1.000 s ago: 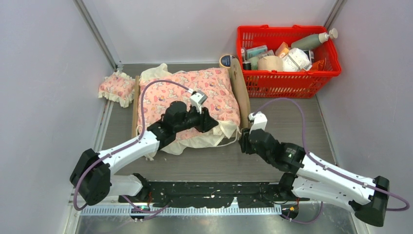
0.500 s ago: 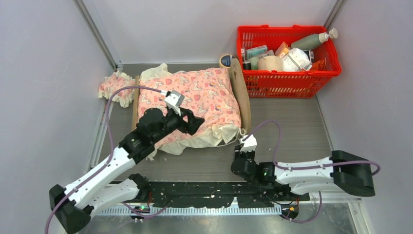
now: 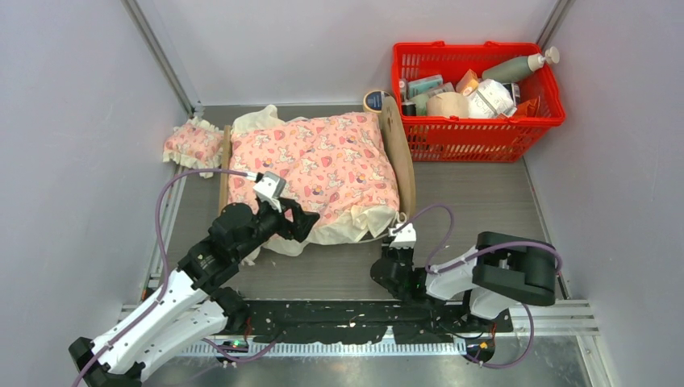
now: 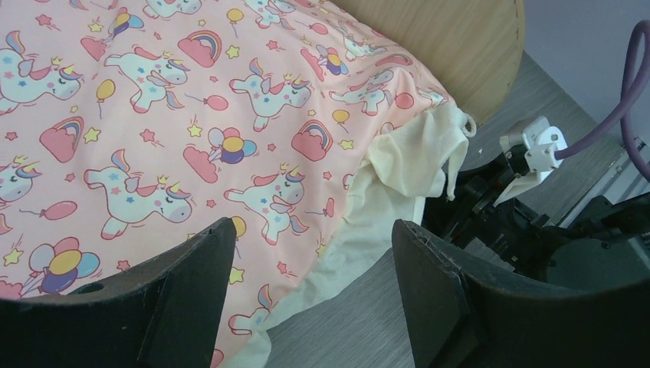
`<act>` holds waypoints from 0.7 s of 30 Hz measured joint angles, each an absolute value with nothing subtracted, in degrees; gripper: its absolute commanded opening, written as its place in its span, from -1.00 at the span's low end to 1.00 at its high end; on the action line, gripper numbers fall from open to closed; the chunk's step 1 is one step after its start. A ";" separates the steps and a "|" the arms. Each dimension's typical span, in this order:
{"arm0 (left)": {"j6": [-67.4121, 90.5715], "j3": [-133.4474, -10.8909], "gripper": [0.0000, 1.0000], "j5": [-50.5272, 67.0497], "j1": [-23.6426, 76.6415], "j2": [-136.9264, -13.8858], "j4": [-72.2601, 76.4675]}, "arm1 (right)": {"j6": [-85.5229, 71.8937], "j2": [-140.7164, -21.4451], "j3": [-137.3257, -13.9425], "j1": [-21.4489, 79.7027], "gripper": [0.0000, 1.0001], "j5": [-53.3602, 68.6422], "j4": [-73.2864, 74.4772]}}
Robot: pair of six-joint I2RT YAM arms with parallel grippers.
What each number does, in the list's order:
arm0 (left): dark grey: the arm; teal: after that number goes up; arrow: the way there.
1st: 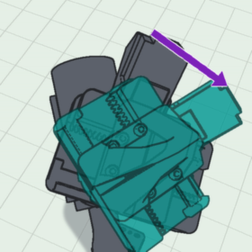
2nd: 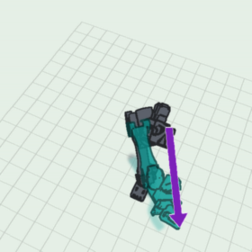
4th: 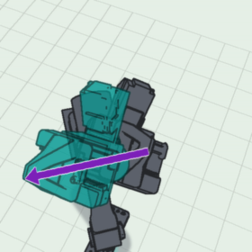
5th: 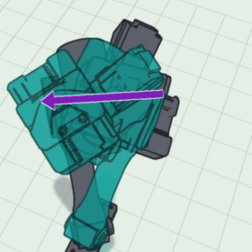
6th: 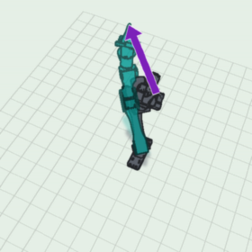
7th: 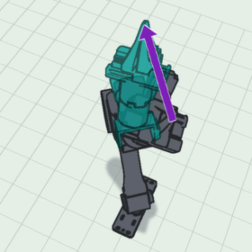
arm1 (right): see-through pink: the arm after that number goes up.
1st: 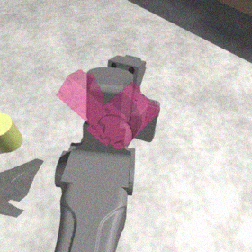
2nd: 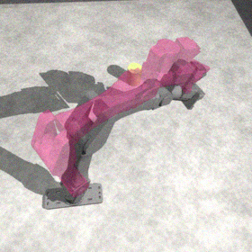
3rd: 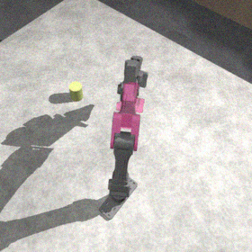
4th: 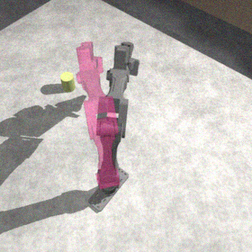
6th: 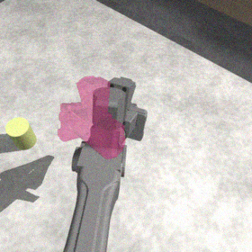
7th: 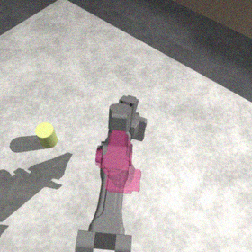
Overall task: Set up the pet bed
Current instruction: Cross the ropes on the bed frame.
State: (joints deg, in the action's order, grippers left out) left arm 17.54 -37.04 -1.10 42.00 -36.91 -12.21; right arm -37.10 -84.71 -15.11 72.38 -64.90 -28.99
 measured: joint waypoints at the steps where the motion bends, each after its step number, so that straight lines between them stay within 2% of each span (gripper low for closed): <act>1: 17.54 -37.01 0.56 -1.48 42.00 -36.60 -12.53 | -36.69 -86.54 -15.35 71.79 -0.24 -65.25 -30.63; 5: 17.54 -37.01 0.56 -2.15 42.00 -36.12 -12.75 | -35.81 -90.85 -16.47 69.23 -0.17 -65.54 -34.98; 7: 17.52 -37.01 0.56 -2.46 42.00 -36.12 -12.82 | -35.66 -92.09 -17.04 67.88 -0.21 -65.63 -36.69; 9: 17.52 -37.01 0.54 -2.61 42.00 -36.12 -12.95 | -34.76 -93.34 -17.28 66.61 -0.54 -65.63 -39.13; 10: 17.52 -37.01 0.53 -2.72 42.00 -36.12 -12.99 | -33.45 -94.02 -17.30 66.19 -0.80 -65.56 -40.71; 12: 17.54 -37.01 0.51 -3.01 42.00 -36.10 -13.13 | -30.33 -95.53 -16.97 65.47 -0.89 -65.14 -45.15; 16: 17.78 -35.92 0.44 -3.25 42.00 -35.35 -12.93 | -26.22 -93.91 -13.02 65.10 -0.90 -61.30 -51.99; 21: 19.14 -33.58 0.35 -2.39 42.00 -34.74 -12.75 | -31.90 -80.23 -15.35 67.79 -0.90 -55.20 -34.59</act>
State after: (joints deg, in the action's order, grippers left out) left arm 19.14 -33.58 -2.39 42.00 -34.74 -12.75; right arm -31.90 -80.23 -15.35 67.79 -55.20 -34.59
